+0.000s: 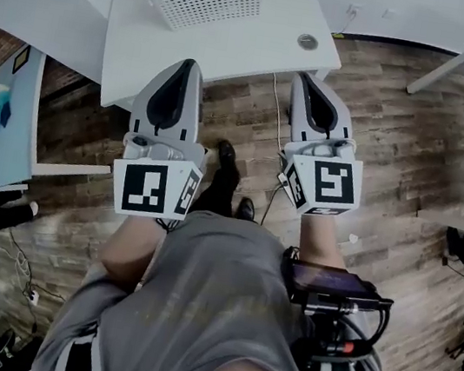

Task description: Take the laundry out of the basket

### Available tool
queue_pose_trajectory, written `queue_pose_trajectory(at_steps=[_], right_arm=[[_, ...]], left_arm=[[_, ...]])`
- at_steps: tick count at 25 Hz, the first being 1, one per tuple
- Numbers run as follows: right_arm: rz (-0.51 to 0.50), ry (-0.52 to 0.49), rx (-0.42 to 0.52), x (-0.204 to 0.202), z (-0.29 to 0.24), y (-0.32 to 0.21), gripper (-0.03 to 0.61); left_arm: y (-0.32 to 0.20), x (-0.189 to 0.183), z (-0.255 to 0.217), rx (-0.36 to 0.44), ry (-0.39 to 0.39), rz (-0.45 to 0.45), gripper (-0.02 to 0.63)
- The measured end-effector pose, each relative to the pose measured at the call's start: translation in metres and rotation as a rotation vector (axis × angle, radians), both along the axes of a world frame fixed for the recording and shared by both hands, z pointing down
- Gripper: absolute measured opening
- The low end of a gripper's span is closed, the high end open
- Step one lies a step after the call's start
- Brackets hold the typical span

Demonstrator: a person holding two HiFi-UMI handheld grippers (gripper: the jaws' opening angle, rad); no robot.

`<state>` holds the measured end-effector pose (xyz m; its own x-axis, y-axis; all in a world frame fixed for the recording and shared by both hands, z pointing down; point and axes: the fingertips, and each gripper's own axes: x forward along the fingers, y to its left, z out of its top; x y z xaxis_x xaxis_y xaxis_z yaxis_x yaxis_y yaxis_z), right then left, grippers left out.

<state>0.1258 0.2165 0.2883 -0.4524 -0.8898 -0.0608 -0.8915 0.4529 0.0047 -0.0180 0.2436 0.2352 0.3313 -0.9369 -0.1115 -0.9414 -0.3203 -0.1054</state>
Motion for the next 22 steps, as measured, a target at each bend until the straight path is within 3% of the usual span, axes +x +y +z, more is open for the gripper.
queue_pose_trajectory(at_steps=[7,11,22], right_arm=[[-0.007,0.036,-0.015,-0.015,0.008,-0.055,0.008],[-0.012,0.046,-0.034,-0.032,0.013,-0.114,0.008],[-0.106,0.093,0.012,-0.119,-0.008,-0.247,0.008]], left_arm=[[-0.058,-0.021,0.013,-0.017,0.041,-0.02,0.008],[-0.118,-0.036,0.019,-0.033,0.059,-0.02,0.008],[-0.24,-0.097,0.009,-0.012,0.126,-0.047,0.008]])
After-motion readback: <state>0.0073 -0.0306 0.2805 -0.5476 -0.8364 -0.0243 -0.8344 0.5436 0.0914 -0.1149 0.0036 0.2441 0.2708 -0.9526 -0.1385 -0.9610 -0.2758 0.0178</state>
